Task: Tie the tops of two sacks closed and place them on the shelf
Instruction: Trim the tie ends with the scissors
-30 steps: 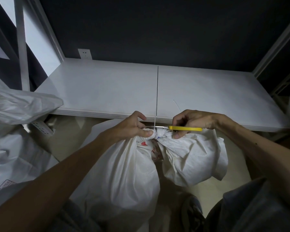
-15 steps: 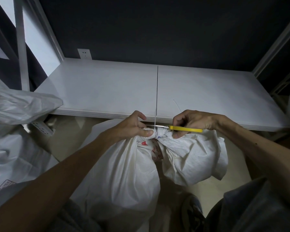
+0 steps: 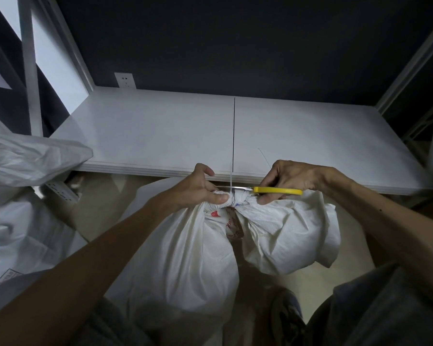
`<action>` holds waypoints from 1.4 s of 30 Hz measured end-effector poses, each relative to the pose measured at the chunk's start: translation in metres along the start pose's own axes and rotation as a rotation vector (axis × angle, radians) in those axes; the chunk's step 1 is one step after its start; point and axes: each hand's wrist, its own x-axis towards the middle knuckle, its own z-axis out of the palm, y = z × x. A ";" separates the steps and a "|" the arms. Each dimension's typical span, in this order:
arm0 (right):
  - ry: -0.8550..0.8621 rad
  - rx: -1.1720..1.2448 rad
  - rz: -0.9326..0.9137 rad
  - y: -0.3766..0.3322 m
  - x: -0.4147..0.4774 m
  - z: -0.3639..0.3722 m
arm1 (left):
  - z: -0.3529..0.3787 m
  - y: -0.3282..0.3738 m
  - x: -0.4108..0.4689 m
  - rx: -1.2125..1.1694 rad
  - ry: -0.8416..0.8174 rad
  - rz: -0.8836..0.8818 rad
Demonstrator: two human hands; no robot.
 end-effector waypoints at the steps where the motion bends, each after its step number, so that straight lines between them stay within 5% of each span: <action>1: 0.001 -0.005 0.007 0.000 0.000 0.000 | 0.000 0.000 0.000 0.003 0.002 0.000; 10: 0.035 0.034 0.013 0.006 0.000 -0.004 | -0.002 -0.001 0.003 0.034 0.006 0.000; 34: 0.978 0.242 0.463 0.126 0.075 -0.036 | 0.038 0.015 0.098 0.032 0.050 0.154; 42: 1.017 0.326 0.618 0.163 0.105 -0.036 | 0.055 0.008 0.136 0.096 0.020 0.135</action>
